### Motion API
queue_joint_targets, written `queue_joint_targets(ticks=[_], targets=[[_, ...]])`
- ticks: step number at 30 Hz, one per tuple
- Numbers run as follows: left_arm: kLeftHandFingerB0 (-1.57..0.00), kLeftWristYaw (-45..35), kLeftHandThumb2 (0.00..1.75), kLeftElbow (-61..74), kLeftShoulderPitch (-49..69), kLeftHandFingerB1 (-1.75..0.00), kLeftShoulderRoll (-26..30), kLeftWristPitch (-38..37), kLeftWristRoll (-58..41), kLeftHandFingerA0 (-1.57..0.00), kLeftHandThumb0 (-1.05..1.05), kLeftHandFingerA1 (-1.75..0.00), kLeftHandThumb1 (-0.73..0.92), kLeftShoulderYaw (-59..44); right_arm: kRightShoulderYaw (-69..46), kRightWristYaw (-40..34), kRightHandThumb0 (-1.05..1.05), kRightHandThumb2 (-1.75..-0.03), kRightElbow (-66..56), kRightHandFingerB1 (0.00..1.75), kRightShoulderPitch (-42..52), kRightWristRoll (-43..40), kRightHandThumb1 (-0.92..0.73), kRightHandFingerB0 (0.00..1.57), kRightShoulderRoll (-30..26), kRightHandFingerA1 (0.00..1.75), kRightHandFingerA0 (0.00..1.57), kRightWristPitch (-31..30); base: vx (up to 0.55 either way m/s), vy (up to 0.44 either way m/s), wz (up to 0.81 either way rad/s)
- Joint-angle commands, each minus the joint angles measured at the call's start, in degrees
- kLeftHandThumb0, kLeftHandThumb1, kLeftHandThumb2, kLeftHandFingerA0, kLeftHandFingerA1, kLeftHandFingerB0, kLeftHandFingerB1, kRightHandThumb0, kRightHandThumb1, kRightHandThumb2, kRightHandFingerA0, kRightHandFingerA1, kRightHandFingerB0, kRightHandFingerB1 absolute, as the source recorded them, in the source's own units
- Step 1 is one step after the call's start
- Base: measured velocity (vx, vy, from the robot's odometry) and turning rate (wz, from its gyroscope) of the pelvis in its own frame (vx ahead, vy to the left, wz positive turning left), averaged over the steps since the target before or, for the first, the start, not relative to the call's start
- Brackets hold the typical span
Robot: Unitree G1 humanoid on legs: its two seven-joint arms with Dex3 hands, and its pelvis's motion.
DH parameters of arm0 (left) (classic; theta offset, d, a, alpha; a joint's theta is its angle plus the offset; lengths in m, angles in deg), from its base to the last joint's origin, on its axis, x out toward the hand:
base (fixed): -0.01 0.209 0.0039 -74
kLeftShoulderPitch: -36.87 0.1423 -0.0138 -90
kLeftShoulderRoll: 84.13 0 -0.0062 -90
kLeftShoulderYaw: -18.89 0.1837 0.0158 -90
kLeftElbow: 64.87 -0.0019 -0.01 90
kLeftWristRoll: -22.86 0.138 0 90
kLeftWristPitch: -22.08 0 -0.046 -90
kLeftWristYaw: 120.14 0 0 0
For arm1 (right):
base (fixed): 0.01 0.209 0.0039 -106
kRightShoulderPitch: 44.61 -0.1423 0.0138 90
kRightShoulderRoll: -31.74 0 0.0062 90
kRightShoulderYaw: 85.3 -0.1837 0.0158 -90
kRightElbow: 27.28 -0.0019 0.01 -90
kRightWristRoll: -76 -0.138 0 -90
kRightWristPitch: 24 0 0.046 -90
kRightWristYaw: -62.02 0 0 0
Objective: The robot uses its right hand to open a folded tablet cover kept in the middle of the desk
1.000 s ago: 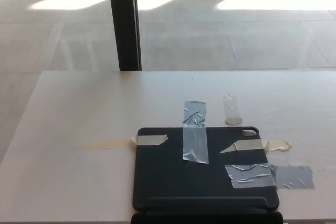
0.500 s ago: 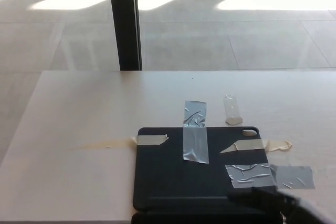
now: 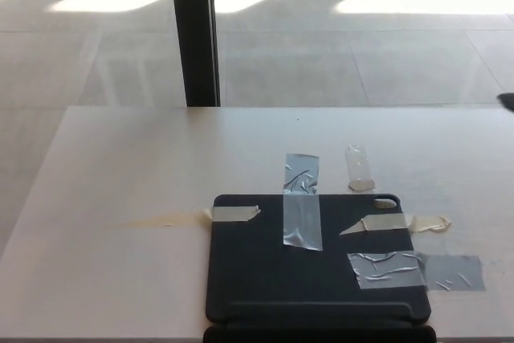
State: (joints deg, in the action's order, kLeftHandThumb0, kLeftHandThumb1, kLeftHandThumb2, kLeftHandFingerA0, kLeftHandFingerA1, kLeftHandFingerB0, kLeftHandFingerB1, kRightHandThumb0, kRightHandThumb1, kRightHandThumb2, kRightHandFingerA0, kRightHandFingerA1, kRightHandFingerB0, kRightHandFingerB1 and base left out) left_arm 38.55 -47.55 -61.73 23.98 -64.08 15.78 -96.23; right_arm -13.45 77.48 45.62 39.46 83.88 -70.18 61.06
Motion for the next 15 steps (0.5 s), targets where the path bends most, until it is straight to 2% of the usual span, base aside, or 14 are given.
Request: queue_joint_targets(ticks=[1, 2, 3, 4, 5, 6, 7, 8, 9, 10, 12, 13, 14, 15], targets=[[-0.28, 0.0, 0.74, -0.6, -0.3, -1.03, 1.0, 1.6, -0.5, -0.43, -0.9, -1.18, 0.5, 0.6, -25.6, -9.4, -0.62, -0.64, 19.1, 0.43, -1.9, -12.3, -0.79, 0.36, -2.7, 0.63, 0.32, 0.4, 0.0, 0.0, 0.0], [-0.27, -0.1, 0.73, -0.6, -0.4, -1.01, 1.0, 1.6, -0.5, -0.42, -0.9, -1.15, 0.52, 0.7, -26.8, -10.7, -0.64, -0.63, 20.6, 0.47, -1.6, -11.7, -0.79, 0.39, -2.6, 0.71, 0.35, 0.9, 0.0, 0.0, 0.0], [-0.27, -0.1, 0.73, -0.5, -0.4, -1.01, 1.1, 1.5, -0.4, -0.42, -0.9, -1.15, 0.52, 0.8, -28.1, -12.2, -0.64, -0.63, 22.3, 0.47, -1.2, -11.1, -0.79, 0.39, -2.7, 0.71, 0.35, 1.4, 0.0, 0.0, 0.0], [-0.27, -0.3, 0.74, -0.3, -0.4, -1.01, 1.1, 1.4, -0.7, -0.43, -0.9, -1.16, 0.51, 0.6, -29.5, -14.2, -0.65, -0.64, 24.4, 0.54, -0.2, -9.5, -0.8, 0.36, -3.1, 0.79, 0.3, 2.6, 0.0, 0.0, 0.0], [-0.28, -0.1, 0.75, -0.3, -0.4, -1.02, 1.1, 1.4, -0.6, -0.43, -0.9, -1.16, 0.52, 0.6, -32.8, -14.8, -0.7, -0.65, 25.7, 0.59, 1.9, -11.0, -0.83, 0.3, -1.9, 0.96, 0.25, 3.1, 0.0, 0.0, 0.0], [-0.28, 0.0, 0.75, -0.3, -0.4, -1.02, 1.1, 1.3, -0.6, -0.43, -0.9, -1.16, 0.52, 0.6, -33.8, -14.9, -0.7, -0.65, 26.1, 0.59, 2.5, -11.4, -0.83, 0.3, -1.6, 0.96, 0.25, 3.2, 0.0, 0.0, 0.0], [-0.29, 0.1, 0.74, -0.4, -0.3, -1.03, 1.0, 1.1, -0.5, -0.45, -0.92, -1.17, 0.51, 0.7, -38.2, -19.1, -0.71, -0.64, 30.3, 0.64, 3.8, -13.0, -0.81, 0.35, 0.7, 0.92, 0.33, 6.9, 0.0, 0.0, 0.0], [-0.29, 0.1, 0.74, -0.5, -0.1, -1.04, 0.9, 0.9, -0.3, -0.45, -0.93, -1.17, 0.52, 0.9, -40.8, -19.4, -0.69, -0.63, 30.5, 0.69, 5.2, -15.1, -0.83, 0.27, 2.7, 1.09, 0.21, 6.7, 0.0, 0.0, 0.0], [-0.29, 0.1, 0.74, -0.5, 0.0, -1.04, 0.8, 0.8, -0.3, -0.45, -0.93, -1.17, 0.52, 0.9, -42.1, -19.5, -0.69, -0.63, 30.7, 0.69, 5.7, -15.9, -0.83, 0.27, 3.6, 1.09, 0.21, 6.7, 0.0, 0.0, 0.0], [-0.29, 0.3, 0.73, -0.5, 0.1, -1.04, 0.7, 1.0, -0.4, -0.46, -0.94, -1.18, 0.51, 0.8, -42.6, -21.2, -0.75, -0.65, 30.8, 0.58, 7.4, -14.2, -0.85, 0.23, 4.4, 0.91, 0.23, 5.4, 0.0, 0.0, 0.0], [-0.29, 0.3, 0.73, -0.5, 0.1, -1.04, 0.6, 1.0, -0.4, -0.46, -0.94, -1.18, 0.51, 0.9, -42.9, -20.9, -0.75, -0.65, 31.1, 0.58, 7.3, -14.0, -0.85, 0.23, 4.4, 0.91, 0.23, 5.7, 0.0, 0.0, 0.0], [-0.31, 0.2, 0.73, -0.5, 0.0, -1.04, 0.7, 1.1, -0.5, -0.45, -0.93, -1.17, 0.52, 0.8, -45.3, -26.3, -0.71, -0.65, 36.4, 0.57, 6.4, -15.1, -0.81, 0.26, 6.9, 1.51, 0.45, 10.3, 0.0, 0.0, 0.0], [-0.29, 0.3, 0.73, -0.6, 0.0, -1.02, 0.5, 1.2, -0.7, -0.44, -0.91, -1.16, 0.52, 0.6, -46.2, -26.8, -0.74, -1.06, 39.6, 0.62, 5.8, -16.1, -0.69, 0.25, 7.1, 1.24, 0.78, 12.8, 0.0, 0.0, 0.0], [-0.23, 0.2, 0.72, -0.7, 0.0, -0.97, 0.4, 1.1, -0.7, -0.42, -0.91, -1.13, 0.54, 0.6, -46.6, -27.9, -0.78, -1.08, 42.0, 0.65, 5.4, -16.3, -0.69, 0.31, 7.3, 1.32, 0.92, 13.8, 0.0, 0.0, 0.0]])
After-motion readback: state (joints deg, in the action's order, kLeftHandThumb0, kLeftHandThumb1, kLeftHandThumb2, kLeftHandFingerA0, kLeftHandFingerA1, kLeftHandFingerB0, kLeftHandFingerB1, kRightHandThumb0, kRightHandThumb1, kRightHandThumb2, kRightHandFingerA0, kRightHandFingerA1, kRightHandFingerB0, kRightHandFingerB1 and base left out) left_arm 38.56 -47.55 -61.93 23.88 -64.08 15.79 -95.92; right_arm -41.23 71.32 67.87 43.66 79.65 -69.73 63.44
